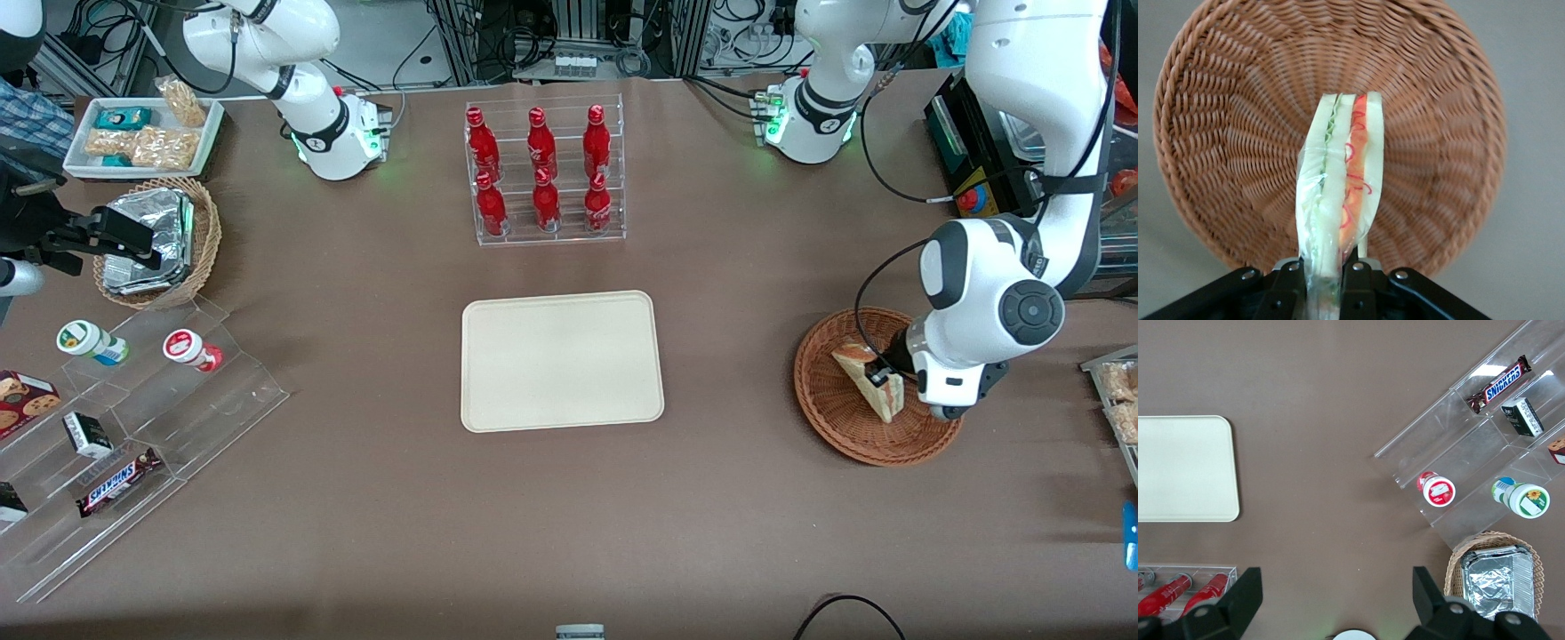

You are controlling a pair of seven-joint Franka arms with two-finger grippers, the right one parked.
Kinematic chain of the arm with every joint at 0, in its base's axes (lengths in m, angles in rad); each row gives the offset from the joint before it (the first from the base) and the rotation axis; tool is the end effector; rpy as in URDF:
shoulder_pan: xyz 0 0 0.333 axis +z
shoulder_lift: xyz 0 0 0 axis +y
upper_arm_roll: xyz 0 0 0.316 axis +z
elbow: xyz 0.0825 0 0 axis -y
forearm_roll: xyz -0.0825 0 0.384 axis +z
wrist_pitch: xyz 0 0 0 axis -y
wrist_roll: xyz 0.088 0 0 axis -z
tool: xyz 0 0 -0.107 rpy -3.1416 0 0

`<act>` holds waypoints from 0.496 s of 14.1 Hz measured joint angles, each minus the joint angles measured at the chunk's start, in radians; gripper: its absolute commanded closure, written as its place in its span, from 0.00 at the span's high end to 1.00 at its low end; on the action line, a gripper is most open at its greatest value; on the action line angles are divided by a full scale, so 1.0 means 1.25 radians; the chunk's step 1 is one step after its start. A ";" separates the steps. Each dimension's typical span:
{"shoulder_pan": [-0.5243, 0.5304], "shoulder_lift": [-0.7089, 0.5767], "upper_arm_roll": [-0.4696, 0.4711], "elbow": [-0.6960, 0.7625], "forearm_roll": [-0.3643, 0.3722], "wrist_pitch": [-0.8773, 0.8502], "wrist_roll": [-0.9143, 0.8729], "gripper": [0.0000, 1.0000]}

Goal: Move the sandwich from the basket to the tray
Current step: 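Close the left gripper on the sandwich and lift it, then carry the sandwich with the left gripper over the cream tray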

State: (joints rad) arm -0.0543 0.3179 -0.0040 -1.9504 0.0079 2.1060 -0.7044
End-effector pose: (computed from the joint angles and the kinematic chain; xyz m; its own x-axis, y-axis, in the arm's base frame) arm 0.5930 -0.0342 0.3042 0.7914 0.5994 -0.1200 0.5897 -0.8003 -0.1083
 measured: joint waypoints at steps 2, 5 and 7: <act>-0.059 -0.004 -0.003 0.034 0.006 -0.057 0.027 0.01; -0.173 0.000 -0.013 0.049 0.002 -0.058 0.099 0.01; -0.250 0.021 -0.027 0.084 -0.024 -0.049 0.098 0.00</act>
State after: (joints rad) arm -0.3669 0.3448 -0.0382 -1.8460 -0.0220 2.0453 -0.5814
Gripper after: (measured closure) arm 0.859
